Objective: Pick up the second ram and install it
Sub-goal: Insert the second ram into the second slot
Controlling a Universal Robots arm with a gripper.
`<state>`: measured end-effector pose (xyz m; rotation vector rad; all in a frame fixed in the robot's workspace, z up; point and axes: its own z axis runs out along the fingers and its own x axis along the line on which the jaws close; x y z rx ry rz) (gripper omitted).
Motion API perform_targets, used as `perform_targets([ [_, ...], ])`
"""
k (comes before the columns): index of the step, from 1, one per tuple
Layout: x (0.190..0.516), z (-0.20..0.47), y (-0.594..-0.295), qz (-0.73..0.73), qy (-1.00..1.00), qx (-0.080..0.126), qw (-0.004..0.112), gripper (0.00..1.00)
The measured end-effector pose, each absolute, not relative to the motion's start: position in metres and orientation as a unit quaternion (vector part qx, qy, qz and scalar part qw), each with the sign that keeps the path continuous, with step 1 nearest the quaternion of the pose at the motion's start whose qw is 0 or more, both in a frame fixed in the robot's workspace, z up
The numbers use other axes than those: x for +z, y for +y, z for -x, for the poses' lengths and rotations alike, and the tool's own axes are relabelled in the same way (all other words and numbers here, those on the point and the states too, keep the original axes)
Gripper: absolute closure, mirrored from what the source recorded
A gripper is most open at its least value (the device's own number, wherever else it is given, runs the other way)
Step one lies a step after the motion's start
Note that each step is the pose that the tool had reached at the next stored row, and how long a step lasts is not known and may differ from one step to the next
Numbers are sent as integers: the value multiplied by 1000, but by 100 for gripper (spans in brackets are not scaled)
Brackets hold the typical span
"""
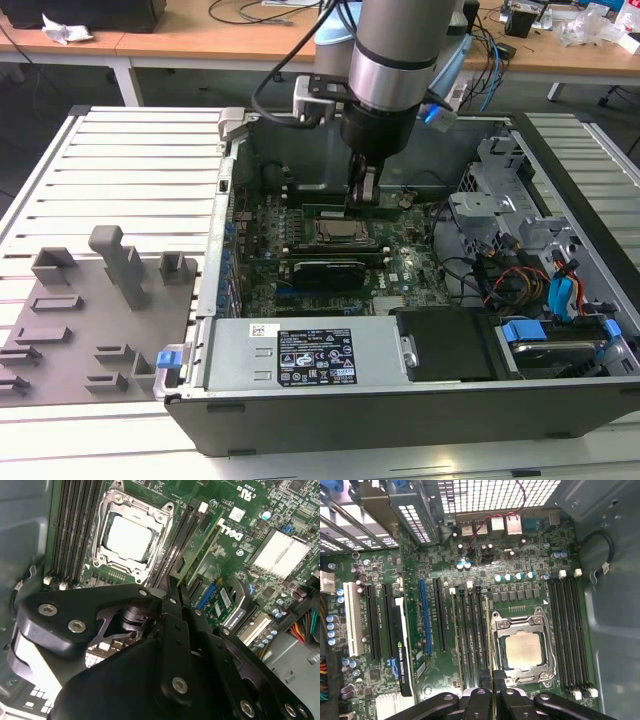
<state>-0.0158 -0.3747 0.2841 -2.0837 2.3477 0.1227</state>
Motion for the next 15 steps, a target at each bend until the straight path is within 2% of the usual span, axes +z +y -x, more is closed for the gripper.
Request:
perform_targets([
  [15, 271, 18, -376, 682, 731, 39, -1, 87],
])
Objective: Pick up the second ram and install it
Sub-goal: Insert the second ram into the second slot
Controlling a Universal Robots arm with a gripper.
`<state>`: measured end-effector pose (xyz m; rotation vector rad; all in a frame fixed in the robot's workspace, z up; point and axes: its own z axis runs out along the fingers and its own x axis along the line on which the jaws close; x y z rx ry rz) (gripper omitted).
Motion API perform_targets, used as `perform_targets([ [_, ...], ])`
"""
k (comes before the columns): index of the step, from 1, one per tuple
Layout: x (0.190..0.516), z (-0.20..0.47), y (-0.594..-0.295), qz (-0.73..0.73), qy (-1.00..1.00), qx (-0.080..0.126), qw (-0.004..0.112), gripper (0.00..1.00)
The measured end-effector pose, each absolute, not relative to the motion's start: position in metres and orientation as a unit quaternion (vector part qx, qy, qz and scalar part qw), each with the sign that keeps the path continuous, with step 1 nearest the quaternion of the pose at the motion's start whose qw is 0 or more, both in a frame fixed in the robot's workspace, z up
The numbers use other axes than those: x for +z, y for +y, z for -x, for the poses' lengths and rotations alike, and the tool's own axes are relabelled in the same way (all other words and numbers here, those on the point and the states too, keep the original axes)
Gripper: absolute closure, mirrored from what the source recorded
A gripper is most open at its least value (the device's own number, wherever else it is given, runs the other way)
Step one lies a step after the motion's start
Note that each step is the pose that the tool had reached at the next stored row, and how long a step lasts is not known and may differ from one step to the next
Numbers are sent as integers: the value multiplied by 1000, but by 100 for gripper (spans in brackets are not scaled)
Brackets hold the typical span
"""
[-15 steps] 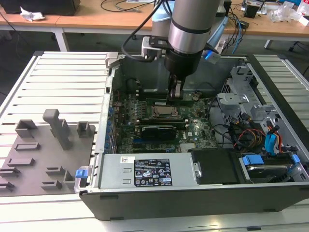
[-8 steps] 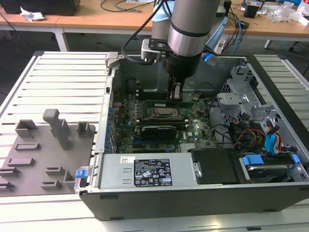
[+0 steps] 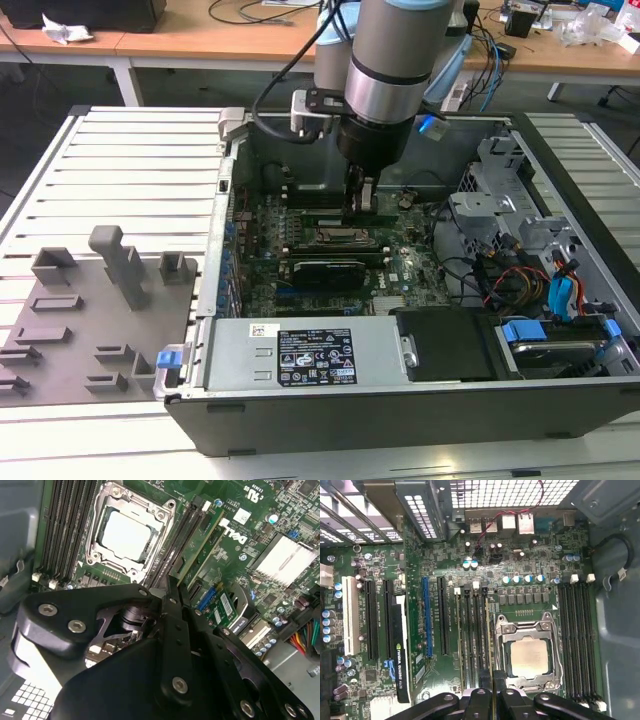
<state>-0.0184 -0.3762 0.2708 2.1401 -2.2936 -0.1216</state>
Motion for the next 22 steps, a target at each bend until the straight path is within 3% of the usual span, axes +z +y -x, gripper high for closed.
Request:
perform_targets([
  [15, 248, 22, -379, -682, -731, -39, 1, 87],
  [22, 242, 26, -380, -682, -731, -29, 10, 87],
])
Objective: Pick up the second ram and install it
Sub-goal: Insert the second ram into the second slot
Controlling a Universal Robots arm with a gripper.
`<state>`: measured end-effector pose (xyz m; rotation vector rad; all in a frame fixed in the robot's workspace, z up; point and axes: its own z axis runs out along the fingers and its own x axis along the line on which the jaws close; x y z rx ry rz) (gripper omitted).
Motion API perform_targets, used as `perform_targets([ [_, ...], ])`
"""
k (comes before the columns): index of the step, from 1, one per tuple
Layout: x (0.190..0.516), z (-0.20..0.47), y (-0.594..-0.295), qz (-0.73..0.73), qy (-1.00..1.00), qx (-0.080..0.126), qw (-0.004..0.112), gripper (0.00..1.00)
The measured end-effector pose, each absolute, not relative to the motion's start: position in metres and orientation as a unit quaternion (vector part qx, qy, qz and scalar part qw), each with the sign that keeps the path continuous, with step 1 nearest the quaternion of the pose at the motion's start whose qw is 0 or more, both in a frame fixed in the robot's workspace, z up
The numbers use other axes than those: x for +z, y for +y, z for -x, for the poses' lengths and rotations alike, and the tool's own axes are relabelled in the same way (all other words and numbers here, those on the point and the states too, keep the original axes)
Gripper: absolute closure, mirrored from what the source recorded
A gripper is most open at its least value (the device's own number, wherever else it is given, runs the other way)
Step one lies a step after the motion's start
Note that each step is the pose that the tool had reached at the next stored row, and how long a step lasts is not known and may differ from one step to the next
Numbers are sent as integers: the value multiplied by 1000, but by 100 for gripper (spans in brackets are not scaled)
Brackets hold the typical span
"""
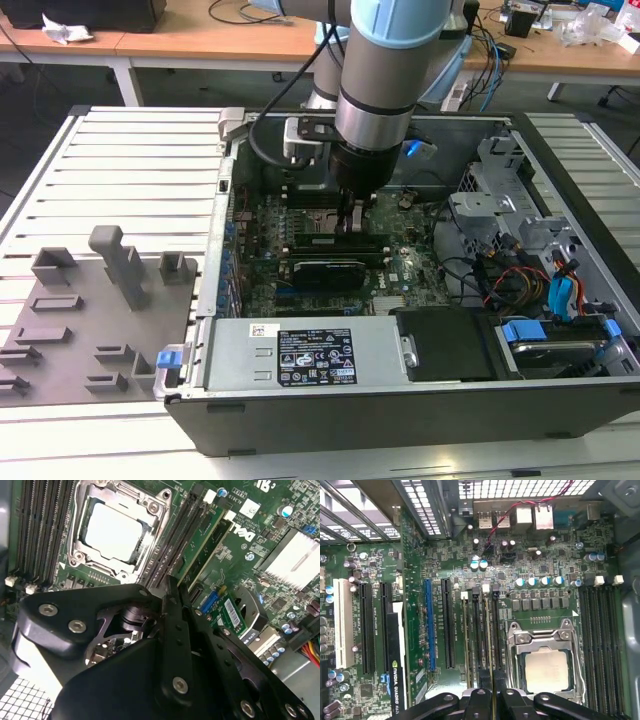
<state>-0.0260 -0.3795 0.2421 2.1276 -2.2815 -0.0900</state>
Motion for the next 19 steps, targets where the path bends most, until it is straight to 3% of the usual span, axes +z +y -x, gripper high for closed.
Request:
perform_targets([
  [19, 232, 30, -376, -682, -731, -25, 13, 87],
])
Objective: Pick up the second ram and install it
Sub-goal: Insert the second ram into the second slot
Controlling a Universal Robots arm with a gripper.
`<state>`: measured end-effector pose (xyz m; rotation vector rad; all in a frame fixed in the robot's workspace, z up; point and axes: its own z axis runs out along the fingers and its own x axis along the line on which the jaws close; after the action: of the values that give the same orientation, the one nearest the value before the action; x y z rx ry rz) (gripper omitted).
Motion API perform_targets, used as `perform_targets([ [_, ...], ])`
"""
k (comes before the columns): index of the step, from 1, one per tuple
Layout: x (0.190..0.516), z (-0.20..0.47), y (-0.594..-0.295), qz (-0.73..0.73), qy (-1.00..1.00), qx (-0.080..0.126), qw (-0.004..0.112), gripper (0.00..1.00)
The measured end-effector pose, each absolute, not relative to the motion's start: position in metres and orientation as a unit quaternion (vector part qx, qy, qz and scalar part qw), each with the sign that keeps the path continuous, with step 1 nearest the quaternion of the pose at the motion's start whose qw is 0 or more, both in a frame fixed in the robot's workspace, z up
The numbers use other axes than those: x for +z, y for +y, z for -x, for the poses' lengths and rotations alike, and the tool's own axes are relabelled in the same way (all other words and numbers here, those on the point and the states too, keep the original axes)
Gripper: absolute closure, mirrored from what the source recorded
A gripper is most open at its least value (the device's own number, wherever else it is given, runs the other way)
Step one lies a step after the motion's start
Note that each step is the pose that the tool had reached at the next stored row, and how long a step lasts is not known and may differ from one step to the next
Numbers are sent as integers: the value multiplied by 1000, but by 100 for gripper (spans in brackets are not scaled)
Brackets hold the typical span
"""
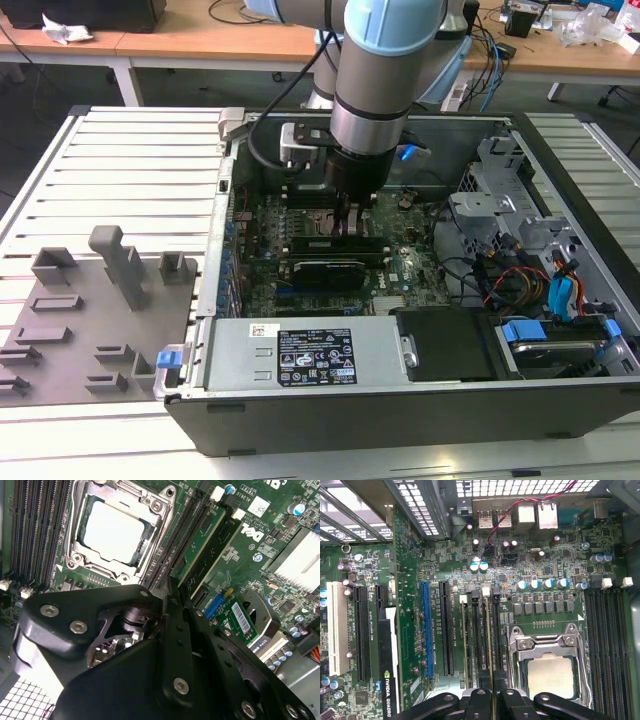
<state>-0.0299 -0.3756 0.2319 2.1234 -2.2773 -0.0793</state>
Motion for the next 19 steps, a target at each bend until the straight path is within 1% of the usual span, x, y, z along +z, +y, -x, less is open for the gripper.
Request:
perform_targets([
  [19, 227, 32, -376, -682, -731, -25, 14, 87],
])
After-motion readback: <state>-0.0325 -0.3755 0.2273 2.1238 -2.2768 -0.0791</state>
